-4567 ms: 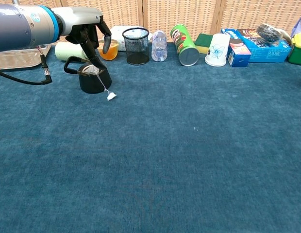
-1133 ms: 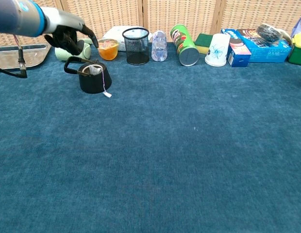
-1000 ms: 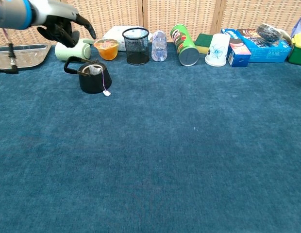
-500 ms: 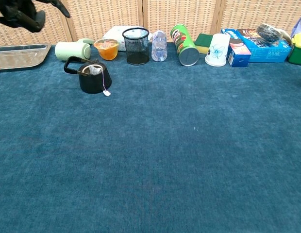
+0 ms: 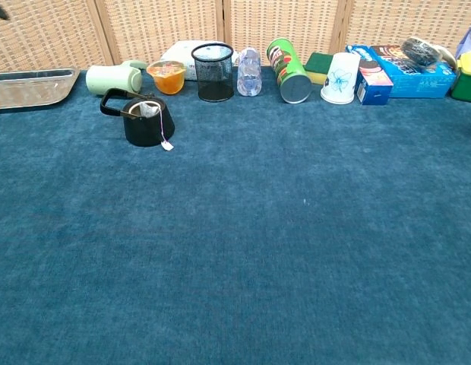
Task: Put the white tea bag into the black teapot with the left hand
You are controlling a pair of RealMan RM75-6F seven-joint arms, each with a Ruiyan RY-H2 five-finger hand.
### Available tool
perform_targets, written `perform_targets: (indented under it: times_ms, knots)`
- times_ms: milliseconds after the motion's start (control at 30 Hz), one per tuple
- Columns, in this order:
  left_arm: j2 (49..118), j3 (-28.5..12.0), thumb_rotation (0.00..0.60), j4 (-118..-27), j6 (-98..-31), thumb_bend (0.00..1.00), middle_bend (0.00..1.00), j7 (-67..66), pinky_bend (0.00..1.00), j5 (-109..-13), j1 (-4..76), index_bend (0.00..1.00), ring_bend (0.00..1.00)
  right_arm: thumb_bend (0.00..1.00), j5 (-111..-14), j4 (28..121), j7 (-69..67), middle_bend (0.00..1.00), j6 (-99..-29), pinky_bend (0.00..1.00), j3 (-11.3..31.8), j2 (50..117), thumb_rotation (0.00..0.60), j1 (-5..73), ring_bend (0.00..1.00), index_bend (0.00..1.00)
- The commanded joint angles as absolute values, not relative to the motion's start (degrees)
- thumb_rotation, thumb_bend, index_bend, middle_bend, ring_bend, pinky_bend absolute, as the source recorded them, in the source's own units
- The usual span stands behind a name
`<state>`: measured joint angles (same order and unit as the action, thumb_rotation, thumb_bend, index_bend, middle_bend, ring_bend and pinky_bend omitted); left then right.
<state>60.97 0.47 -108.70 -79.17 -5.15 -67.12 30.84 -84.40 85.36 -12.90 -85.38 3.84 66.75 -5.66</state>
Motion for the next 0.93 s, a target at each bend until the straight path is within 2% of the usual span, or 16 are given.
perform_targets:
  times_ms: [33,267,433,933]
  knots:
    - [62.33,4.0,0.6,-107.92,-88.0,0.54,0.69,-2.34,0.66,-73.72,22.67,0.26,0.58,0.27,-85.74,86.27,-11.33,0.44,-85.84,0.28,3.63,66.57,0.6,-5.02,0.35,0.4]
    - [64.68,7.39,0.6,-106.32,-95.58,0.48,0.61,-1.57,0.58,-80.29,13.91,0.29,0.48,0.27,-88.31,88.27,-8.6,0.44,-87.17,0.28,3.0,66.26,0.6,-4.22,0.34,0.4]
    - [64.67,9.5,0.6,-106.21,-97.74,0.48,0.6,-0.86,0.55,-83.48,9.34,0.3,0.47,0.27,-89.18,89.04,-7.75,0.44,-87.58,0.28,2.53,66.36,0.6,-3.88,0.34,0.4]
    - [65.34,6.63,0.6,-106.81,-95.7,0.48,0.59,0.5,0.54,-84.33,5.75,0.32,0.47,0.28,-89.02,87.85,-9.33,0.44,-88.7,0.27,1.72,67.06,0.6,-4.05,0.34,0.4]
